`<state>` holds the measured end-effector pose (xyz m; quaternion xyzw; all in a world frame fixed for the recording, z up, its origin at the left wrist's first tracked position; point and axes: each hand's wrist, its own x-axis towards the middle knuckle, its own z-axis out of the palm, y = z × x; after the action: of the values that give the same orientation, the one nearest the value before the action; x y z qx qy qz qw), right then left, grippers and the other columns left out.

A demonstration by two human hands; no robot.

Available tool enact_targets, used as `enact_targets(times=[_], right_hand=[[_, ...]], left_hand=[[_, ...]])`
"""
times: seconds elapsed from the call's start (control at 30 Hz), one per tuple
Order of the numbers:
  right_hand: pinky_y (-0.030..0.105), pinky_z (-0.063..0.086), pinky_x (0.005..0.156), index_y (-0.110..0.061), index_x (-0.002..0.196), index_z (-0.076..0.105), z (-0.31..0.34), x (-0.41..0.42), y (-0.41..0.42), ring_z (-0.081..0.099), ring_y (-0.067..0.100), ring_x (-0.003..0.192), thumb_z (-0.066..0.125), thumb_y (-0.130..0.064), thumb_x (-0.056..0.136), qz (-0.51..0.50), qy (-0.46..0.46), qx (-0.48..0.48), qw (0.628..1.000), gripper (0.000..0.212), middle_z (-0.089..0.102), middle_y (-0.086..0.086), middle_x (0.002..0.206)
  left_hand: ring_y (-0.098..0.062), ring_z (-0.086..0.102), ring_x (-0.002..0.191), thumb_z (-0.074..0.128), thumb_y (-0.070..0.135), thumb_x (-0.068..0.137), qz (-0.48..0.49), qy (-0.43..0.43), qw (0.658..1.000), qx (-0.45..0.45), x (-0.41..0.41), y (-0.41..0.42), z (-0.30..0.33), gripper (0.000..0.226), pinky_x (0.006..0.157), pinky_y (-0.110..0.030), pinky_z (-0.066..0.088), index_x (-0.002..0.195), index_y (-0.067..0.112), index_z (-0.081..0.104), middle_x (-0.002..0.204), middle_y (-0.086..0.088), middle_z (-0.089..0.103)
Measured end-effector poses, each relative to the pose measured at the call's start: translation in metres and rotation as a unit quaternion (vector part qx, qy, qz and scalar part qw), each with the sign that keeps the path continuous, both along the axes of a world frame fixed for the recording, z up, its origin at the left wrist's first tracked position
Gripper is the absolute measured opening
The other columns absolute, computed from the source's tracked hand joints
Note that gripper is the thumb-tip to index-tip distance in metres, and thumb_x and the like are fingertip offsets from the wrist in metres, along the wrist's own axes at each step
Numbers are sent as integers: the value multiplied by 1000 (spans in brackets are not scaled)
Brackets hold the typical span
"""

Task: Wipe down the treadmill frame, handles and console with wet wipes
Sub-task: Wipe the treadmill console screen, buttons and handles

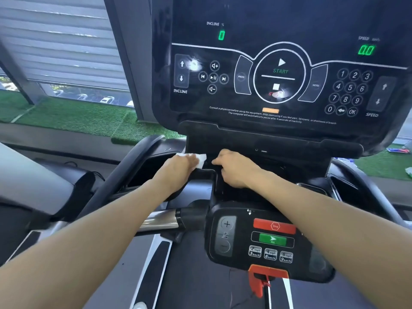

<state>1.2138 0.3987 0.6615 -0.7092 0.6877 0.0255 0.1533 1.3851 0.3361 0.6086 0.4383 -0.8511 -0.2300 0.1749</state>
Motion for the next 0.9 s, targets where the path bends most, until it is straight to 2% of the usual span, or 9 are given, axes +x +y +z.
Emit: enact_targets(times=[0.2,0.4,0.43,0.47,0.5,0.53,0.7,0.8,0.9], right_hand=[[38,41,102,-15,133,52,0,3,1,41,27,125,39,0,91,12,20,1,1000,47,39,7,134],[38,42,101,-16,134,51,1,3,2,43,26,124,39,1,90,12,13,3,1000,49,40,6,133],[38,42,101,-16,135,51,1,3,2,43,26,124,40,1,91,11,14,3,1000,48,40,6,133],[38,42,100,-16,134,51,1,4,1,44,26,124,40,-1,91,11,16,4,1000,47,40,6,133],[38,43,100,-16,135,51,1,4,0,44,26,124,41,-2,91,11,18,5,1000,47,40,6,134],[37,42,100,-17,136,50,1,4,-2,44,26,124,41,-2,92,10,19,6,1000,47,40,6,134],[36,40,103,-17,138,48,0,6,-8,42,25,127,43,-3,92,6,19,9,1000,49,40,5,136],[36,42,100,-16,135,50,0,11,-9,44,25,125,43,-1,91,20,25,13,999,48,41,4,135],[38,45,96,-12,126,57,-1,16,-10,47,26,119,43,1,88,36,35,13,999,42,45,6,129]], left_hand=[[-25,53,116,18,36,90,-6,-106,994,-3,10,15,7,59,96,-35,40,129,14,56,129,-8,57],[-27,59,92,40,31,100,-16,-93,996,-6,24,25,7,26,84,-28,44,105,22,64,95,2,61],[-12,59,105,39,36,97,-22,-82,996,-8,22,21,8,26,83,-26,41,102,29,63,96,5,60],[-5,25,91,38,40,95,-30,-80,996,-20,18,17,9,24,82,-25,40,101,34,61,98,6,60],[-26,51,85,38,36,96,-33,-89,995,-28,13,13,11,26,83,-27,40,110,31,60,106,1,63],[-22,59,107,38,29,98,-31,-99,994,-35,10,9,10,31,86,-30,41,121,28,59,115,-3,63],[-17,38,76,28,43,83,-16,-59,997,-53,12,10,6,30,85,-38,46,84,31,55,84,8,47],[-33,61,91,41,31,89,-11,-80,996,-33,23,15,-1,27,89,-40,49,102,27,64,100,-11,65],[-15,53,77,28,60,68,21,-67,996,47,35,20,-4,47,89,-32,46,87,28,57,83,2,56]])
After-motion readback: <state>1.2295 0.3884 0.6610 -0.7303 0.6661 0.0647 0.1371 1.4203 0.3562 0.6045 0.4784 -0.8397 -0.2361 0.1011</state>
